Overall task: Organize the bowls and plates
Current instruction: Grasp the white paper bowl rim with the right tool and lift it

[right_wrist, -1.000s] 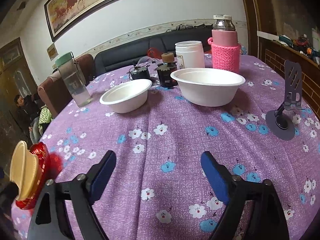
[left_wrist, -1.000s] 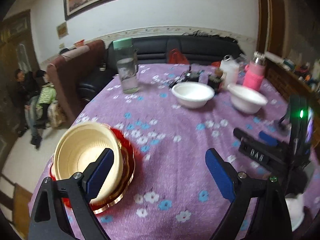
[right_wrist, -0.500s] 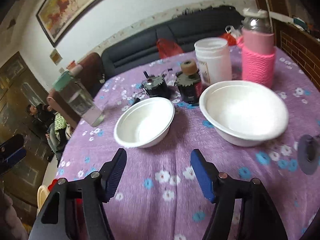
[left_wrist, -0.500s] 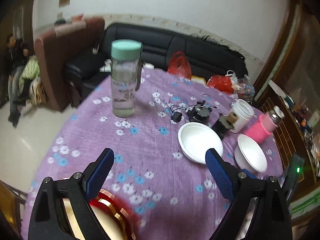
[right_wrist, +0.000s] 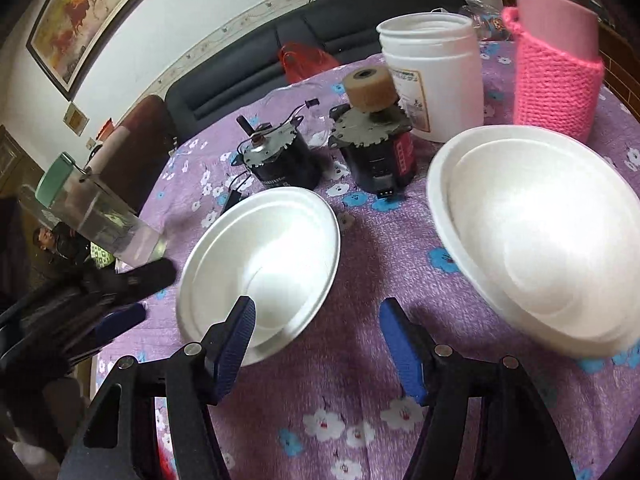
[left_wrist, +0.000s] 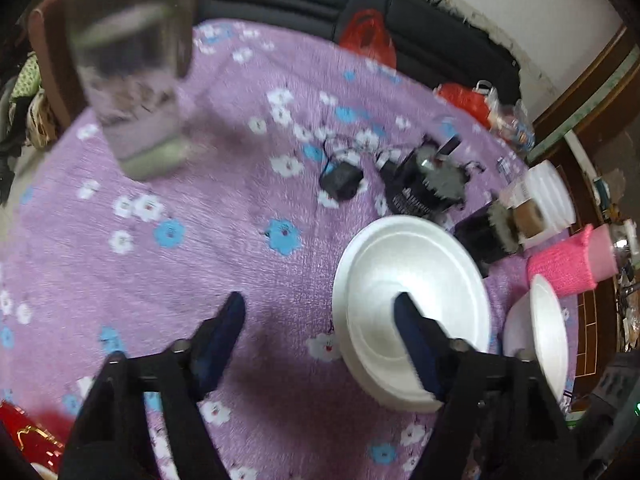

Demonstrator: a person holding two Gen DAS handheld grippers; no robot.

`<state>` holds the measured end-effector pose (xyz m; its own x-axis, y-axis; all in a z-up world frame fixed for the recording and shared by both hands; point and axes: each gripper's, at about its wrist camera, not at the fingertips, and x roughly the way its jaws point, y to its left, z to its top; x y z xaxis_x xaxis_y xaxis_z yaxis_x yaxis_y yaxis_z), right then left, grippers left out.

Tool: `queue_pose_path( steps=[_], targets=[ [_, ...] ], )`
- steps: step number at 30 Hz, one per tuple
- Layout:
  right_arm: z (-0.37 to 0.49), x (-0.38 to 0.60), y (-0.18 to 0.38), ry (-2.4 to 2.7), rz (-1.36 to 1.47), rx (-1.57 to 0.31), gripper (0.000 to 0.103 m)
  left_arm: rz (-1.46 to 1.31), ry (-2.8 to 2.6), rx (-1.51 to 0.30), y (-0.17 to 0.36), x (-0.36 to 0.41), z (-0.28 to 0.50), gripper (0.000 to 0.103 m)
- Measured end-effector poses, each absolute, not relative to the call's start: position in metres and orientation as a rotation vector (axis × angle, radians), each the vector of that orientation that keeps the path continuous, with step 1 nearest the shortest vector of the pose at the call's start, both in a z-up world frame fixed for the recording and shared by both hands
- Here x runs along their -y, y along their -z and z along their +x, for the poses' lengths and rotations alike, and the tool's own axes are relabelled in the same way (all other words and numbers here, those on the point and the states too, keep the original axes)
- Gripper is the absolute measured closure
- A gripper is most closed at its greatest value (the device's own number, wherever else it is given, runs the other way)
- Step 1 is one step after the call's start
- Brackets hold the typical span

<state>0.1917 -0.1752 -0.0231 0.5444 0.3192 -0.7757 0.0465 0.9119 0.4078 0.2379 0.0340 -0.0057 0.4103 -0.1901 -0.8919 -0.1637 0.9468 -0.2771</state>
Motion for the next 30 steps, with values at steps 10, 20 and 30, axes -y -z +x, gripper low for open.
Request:
queue_pose_path(
  steps=[10, 20, 30],
  targets=[
    [0.2, 0.171, 0.03, -0.188, 0.402, -0.996, 0.084, -0.412, 0.125, -1.243, 0.033, -0.019, 0.249, 0.092],
    [0.148, 0.162, -0.009, -0.249, 0.353, -0.932, 0.085, -0.402, 0.138, -1.167, -0.014, -0.032, 0.179, 0.092],
    [0.054, 0.107, -0.045, -0.417, 0.274, -0.882, 0.085, -0.355, 0.032, -1.024, -0.061, -0.079, 0.06, 0.092]
  ],
)
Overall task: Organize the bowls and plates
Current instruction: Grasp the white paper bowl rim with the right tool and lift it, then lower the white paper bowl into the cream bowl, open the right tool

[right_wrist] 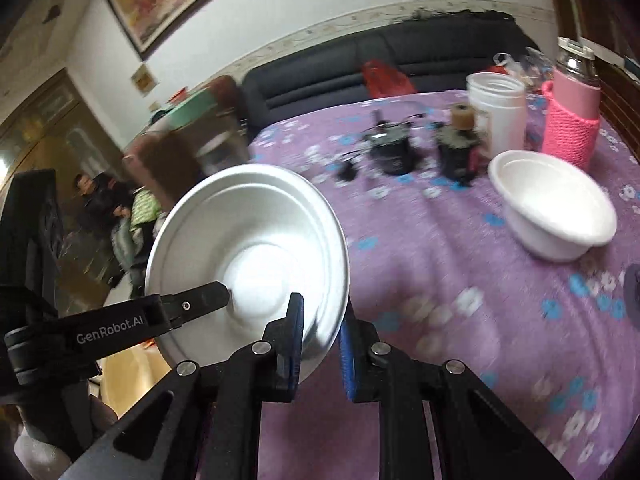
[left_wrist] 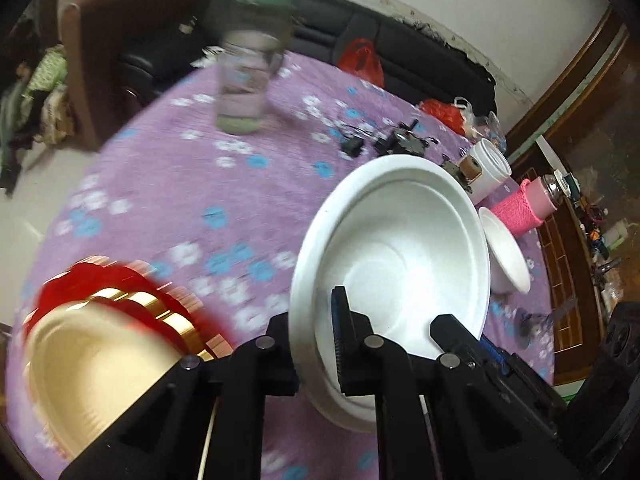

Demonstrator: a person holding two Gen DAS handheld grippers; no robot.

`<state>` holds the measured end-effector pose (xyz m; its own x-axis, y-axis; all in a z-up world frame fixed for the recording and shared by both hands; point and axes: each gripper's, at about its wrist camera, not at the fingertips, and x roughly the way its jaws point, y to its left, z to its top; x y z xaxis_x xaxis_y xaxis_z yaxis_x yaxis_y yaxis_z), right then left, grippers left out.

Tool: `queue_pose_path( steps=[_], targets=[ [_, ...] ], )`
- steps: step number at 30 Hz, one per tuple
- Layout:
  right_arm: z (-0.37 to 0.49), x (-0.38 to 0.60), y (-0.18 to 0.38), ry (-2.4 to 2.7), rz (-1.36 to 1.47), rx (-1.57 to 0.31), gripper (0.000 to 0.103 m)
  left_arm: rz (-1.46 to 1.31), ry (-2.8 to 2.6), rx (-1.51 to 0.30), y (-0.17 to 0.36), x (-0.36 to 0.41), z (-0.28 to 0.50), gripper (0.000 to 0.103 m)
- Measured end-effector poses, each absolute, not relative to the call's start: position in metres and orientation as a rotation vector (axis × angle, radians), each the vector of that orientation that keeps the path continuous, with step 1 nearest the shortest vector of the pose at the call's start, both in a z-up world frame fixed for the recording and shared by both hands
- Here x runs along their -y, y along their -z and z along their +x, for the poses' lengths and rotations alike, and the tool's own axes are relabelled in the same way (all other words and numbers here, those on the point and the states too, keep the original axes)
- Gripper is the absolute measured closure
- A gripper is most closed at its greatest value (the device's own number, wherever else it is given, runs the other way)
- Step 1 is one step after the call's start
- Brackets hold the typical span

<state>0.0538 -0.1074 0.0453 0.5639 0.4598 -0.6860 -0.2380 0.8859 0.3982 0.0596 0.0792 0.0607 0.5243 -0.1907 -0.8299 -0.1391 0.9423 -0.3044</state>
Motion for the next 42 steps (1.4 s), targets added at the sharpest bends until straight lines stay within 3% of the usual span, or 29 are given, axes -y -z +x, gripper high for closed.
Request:
queue_pose_path(
  steps=[11, 18, 21, 23, 25, 33, 37, 42],
  targets=[
    [-0.012, 0.014, -0.046, -0.587, 0.122, -0.892, 0.085, -0.401, -0.136, -0.957, -0.052, -0.162, -0.039, 0.09],
    [-0.018, -0.019, -0.026, -0.598, 0.072, -0.937, 0.085, -0.426, -0.188, -0.982, -0.03, -0.187, -0.052, 0.089],
    [-0.02, -0.027, -0.022, -0.602, 0.066, -0.951, 0.085, -0.45, -0.156, -0.986, -0.028, -0.191, -0.057, 0.074],
    [-0.022, -0.031, -0.021, -0.598, 0.053, -0.955, 0.085, -0.457, -0.141, -0.971, -0.033, -0.192, -0.062, 0.055],
    [-0.021, -0.033, -0.019, -0.592, 0.037, -0.954, 0.085, -0.447, -0.136, -0.949, -0.04, -0.193, -0.07, 0.046],
    [-0.016, -0.039, -0.012, -0.599, 0.026, -0.973, 0.083, -0.47, -0.151, -0.807, -0.074, -0.207, -0.107, 0.039],
    [-0.021, -0.039, -0.017, -0.621, 0.033, -0.942, 0.056, -0.477, -0.187, -0.74, -0.087, -0.213, -0.125, 0.037],
    [-0.029, -0.034, -0.03, -0.622, 0.043, -0.883, 0.054, -0.406, -0.251, -0.668, -0.1, -0.206, -0.14, 0.034]
  ],
)
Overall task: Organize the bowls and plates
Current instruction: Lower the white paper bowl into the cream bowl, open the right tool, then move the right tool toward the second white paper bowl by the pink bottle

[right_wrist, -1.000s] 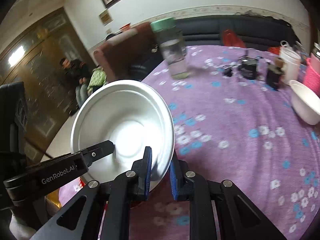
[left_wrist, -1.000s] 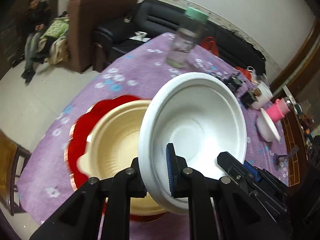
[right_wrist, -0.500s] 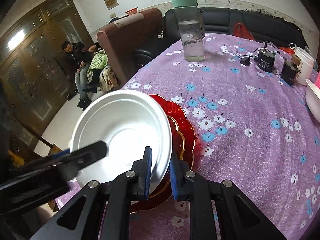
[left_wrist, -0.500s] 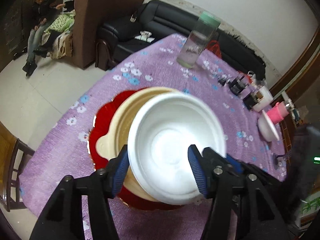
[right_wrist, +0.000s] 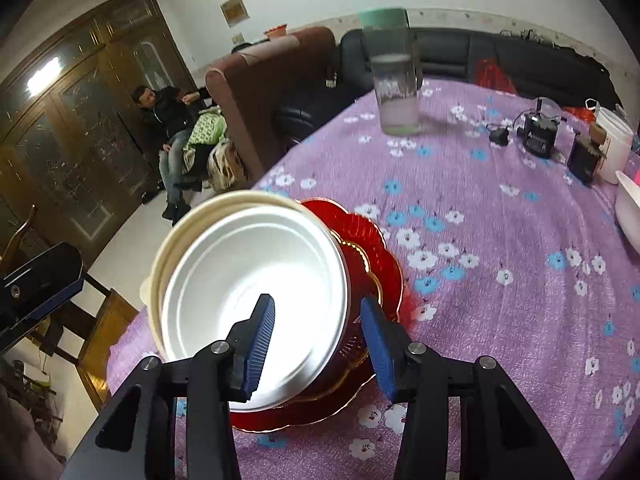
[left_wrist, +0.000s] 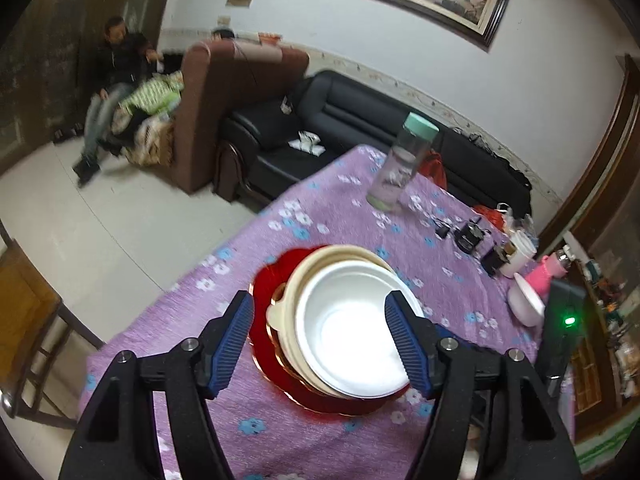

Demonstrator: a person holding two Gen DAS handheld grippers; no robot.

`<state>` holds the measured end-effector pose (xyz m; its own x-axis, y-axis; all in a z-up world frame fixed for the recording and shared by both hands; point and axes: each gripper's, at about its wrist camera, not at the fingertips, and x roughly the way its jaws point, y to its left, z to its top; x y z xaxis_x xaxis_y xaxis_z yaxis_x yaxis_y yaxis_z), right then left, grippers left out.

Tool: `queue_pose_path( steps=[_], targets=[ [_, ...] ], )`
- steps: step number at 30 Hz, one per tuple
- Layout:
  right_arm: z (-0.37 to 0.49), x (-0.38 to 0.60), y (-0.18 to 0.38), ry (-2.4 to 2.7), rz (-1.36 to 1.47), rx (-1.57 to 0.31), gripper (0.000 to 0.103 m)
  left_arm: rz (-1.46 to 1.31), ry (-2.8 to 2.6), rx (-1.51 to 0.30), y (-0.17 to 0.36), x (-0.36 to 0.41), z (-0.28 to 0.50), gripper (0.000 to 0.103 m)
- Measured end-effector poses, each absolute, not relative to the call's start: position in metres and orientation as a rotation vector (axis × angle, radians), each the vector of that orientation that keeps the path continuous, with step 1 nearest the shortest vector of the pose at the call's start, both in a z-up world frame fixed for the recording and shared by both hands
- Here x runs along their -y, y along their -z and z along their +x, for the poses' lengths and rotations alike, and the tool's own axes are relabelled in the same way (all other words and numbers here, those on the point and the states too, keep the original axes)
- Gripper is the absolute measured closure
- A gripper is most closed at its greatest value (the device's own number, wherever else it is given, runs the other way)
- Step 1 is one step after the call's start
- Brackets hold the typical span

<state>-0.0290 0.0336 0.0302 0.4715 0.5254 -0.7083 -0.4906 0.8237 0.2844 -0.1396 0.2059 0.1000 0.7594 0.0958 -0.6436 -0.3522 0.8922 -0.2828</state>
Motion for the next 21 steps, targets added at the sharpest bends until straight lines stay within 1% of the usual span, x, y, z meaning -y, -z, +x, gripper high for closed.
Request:
queue_pose_path(
  steps=[3, 6, 8, 10, 13, 21],
  targets=[
    [-0.036, -0.022, -0.039, -0.613, 0.058, -0.843, 0.053, -0.32, -0.318, -0.621, -0.103, -0.192, -0.146, 0.032],
    [-0.045, -0.003, -0.044, -0.587, 0.062, -0.805, 0.049, -0.213, -0.391, -0.576, -0.103, -0.17, -0.149, 0.025],
    [-0.05, 0.009, -0.043, -0.573, 0.064, -0.79, 0.048, -0.147, -0.434, -0.553, -0.101, -0.153, -0.151, 0.019],
    [-0.055, 0.024, -0.041, -0.549, 0.061, -0.774, 0.046, -0.103, -0.448, -0.55, -0.097, -0.138, -0.151, 0.015],
    [-0.06, 0.043, -0.034, -0.512, 0.067, -0.766, 0.045, -0.073, -0.417, -0.562, -0.09, -0.117, -0.148, 0.015],
    [-0.056, 0.082, -0.014, -0.465, 0.132, -0.811, 0.044, -0.011, -0.365, -0.621, -0.077, -0.081, -0.142, 0.015]
  ],
)
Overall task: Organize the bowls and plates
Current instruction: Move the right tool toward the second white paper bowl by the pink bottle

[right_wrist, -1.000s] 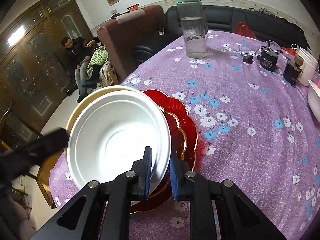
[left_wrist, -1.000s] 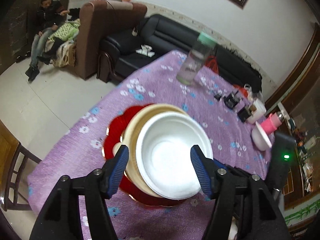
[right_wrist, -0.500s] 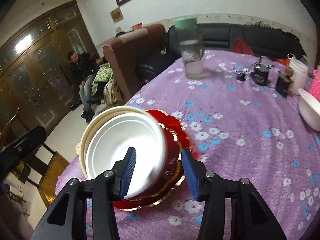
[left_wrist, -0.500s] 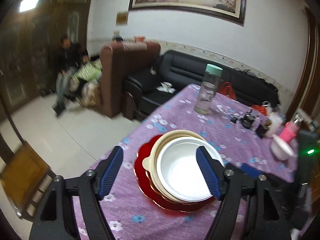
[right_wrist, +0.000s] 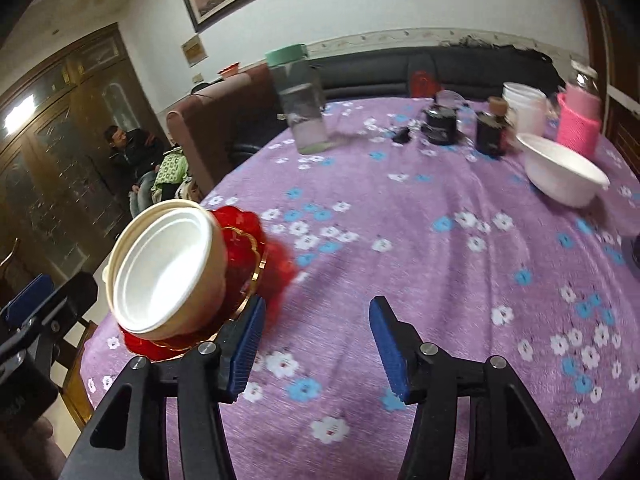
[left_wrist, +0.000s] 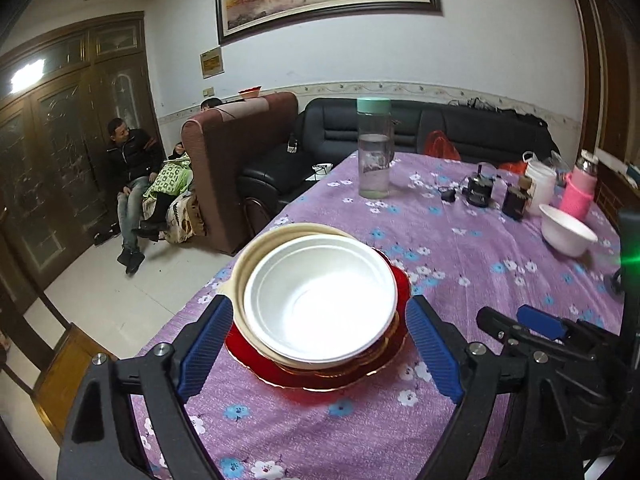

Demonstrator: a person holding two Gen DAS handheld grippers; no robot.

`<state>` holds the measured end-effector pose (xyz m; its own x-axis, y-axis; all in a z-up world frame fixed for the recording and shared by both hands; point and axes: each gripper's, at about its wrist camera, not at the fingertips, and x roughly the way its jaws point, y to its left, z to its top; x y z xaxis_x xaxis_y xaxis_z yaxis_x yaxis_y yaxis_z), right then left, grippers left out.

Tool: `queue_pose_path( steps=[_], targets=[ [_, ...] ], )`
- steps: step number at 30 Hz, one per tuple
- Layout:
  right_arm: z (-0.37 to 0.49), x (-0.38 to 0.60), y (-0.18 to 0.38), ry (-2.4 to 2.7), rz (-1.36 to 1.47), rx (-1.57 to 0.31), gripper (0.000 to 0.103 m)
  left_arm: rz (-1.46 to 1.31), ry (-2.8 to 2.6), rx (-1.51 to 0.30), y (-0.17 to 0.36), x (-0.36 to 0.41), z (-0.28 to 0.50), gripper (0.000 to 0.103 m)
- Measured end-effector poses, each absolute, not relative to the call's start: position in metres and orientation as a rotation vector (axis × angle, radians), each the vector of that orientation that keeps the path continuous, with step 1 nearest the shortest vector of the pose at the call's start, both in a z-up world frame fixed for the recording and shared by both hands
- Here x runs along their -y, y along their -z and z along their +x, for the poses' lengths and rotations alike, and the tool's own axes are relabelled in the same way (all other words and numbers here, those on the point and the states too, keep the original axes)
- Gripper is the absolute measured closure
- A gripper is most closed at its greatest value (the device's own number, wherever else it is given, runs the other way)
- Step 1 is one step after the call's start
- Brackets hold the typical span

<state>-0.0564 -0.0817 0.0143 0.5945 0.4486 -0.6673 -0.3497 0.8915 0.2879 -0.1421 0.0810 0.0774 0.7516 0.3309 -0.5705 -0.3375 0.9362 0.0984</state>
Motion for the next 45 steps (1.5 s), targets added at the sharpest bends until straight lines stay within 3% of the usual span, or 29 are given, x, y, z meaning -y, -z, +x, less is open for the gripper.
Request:
queue_pose_path(
  steps=[45],
  targets=[
    [-0.04, 0.145, -0.007, -0.401, 0.2, -0.822, 0.044, 0.135, -0.252, -0.679, -0.065, -0.011, -0.109, 0.015]
  ],
)
